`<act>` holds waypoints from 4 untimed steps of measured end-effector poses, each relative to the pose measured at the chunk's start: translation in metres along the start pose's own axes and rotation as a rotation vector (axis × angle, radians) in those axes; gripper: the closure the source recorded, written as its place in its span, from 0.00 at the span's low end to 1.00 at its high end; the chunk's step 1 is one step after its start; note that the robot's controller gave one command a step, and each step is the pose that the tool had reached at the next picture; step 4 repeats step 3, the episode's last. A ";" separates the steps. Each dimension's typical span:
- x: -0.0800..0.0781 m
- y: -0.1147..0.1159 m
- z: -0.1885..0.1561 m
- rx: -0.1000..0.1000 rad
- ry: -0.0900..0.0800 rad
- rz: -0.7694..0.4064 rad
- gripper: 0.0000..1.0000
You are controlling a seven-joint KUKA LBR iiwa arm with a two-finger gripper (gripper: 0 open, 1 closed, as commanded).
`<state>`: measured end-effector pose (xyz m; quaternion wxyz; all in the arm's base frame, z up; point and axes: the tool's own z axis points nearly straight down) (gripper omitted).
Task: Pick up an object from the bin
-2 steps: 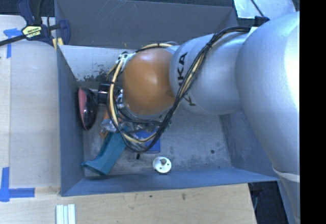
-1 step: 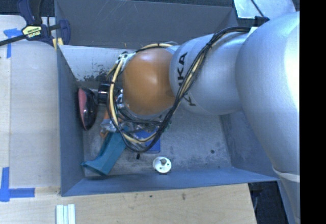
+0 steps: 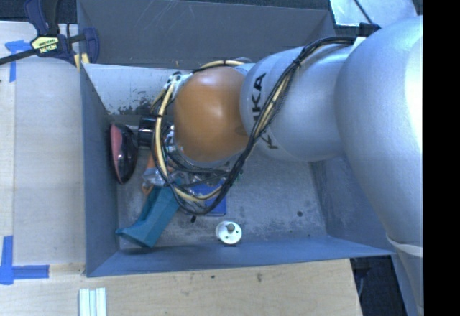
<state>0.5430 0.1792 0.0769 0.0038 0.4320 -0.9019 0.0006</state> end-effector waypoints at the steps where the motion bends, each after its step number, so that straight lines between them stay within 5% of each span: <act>1: 0.000 0.000 -0.014 0.002 -0.004 0.001 1.00; 4: 0.001 0.001 -0.046 0.000 -0.005 0.001 1.00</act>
Offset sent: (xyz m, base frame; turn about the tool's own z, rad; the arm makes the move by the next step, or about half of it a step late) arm -0.0001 0.0000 0.0817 0.0000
